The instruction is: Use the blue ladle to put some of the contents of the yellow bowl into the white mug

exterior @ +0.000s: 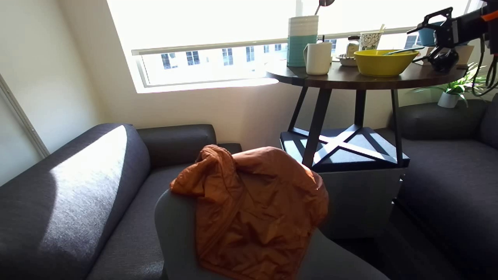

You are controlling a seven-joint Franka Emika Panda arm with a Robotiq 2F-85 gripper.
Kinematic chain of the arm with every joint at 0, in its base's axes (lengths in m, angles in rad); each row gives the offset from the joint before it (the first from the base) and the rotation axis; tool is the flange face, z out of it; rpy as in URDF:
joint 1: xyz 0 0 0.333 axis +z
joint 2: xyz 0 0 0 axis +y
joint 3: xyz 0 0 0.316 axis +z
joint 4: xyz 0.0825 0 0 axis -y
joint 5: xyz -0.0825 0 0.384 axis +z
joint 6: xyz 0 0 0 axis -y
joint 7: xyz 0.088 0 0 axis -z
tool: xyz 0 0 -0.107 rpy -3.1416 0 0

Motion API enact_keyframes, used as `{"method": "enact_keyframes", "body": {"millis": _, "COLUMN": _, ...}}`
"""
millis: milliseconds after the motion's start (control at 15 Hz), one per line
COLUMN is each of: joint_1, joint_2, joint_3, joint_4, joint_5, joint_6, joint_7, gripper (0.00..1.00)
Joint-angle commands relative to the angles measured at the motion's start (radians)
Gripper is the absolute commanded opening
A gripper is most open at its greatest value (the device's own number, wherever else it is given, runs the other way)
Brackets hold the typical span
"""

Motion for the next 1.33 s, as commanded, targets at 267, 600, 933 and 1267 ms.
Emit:
{"method": "enact_keyframes", "body": {"millis": 267, "joint_1": -0.063, "joint_2": 0.012, "joint_3": -0.008, "joint_4": 0.044, "joint_5": -0.002, "joint_6": -0.179, "joint_7": -0.009, "gripper": 0.85}}
{"method": "enact_keyframes", "body": {"millis": 600, "joint_1": -0.063, "joint_2": 0.015, "joint_3": -0.003, "joint_4": 0.043, "joint_5": -0.019, "joint_6": -0.203, "joint_7": -0.013, "gripper": 0.91}}
{"method": "enact_keyframes", "body": {"millis": 933, "joint_1": -0.056, "joint_2": 0.013, "joint_3": 0.006, "joint_4": 0.035, "joint_5": -0.014, "joint_6": -0.186, "joint_7": -0.026, "gripper": 0.8}}
{"method": "enact_keyframes", "body": {"millis": 1267, "joint_1": -0.056, "joint_2": 0.016, "joint_3": 0.006, "joint_4": 0.038, "joint_5": -0.012, "joint_6": -0.179, "joint_7": -0.036, "gripper": 0.34}}
